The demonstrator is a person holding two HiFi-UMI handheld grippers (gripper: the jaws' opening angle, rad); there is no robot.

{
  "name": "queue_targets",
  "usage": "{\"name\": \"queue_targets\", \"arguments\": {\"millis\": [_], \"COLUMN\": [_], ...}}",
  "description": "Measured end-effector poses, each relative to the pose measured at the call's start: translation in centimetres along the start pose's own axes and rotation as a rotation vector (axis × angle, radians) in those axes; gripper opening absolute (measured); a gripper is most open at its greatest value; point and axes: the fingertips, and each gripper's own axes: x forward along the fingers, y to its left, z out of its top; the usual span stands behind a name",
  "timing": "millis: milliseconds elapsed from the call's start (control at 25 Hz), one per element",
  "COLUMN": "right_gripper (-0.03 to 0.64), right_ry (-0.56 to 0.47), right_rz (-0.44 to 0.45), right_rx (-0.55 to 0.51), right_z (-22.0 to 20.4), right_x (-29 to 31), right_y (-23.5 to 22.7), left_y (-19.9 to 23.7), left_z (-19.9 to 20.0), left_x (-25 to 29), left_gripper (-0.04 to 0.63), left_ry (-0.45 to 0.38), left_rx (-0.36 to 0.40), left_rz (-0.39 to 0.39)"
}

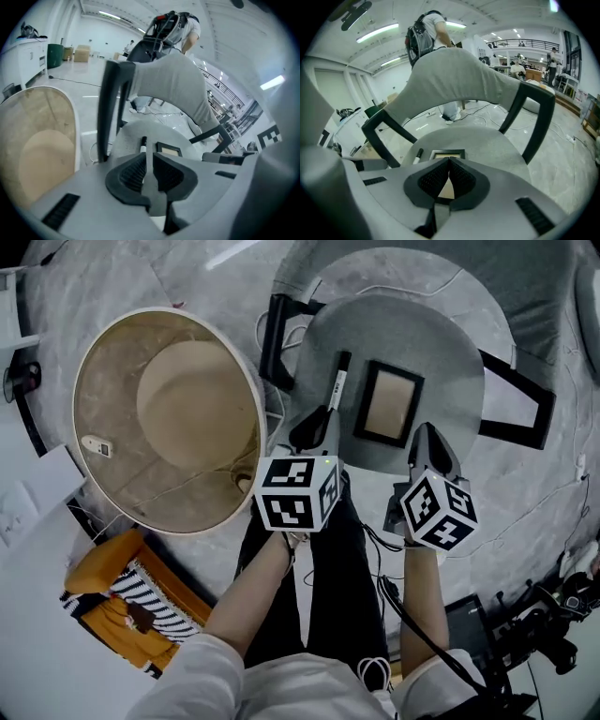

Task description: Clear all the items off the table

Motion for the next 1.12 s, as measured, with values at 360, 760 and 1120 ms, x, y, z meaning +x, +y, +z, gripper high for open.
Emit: {"name": "queue_targets", "arguments": {"millis": [360,760,1120], "right_gripper": [0.024,0.025,0.024], "right_ry": [0.024,0.089,0.137], "right_rz": [0.178,0.475,0.548], "right_rx": [-0.227,-0.499,-0.629], "right_z": [-0.5,-8.8,-13.3], "right_x": [-0.4,-2.7,-3.7], "right_y": [16.4,41.6,50.2], "left_y": [13.6,32.3,39.0], "left_z": [1.3,-4.5,-8.9], "left_x": [-11.8,-28.9,-35.3], "left_gripper": [0.008,0.006,0.008], "left_ry": [-0.176,-0.351,-0.424], "left_rx": [-0.205,-0.484,-0.656], "left_rz": [0.184,0.434,0.517]}}
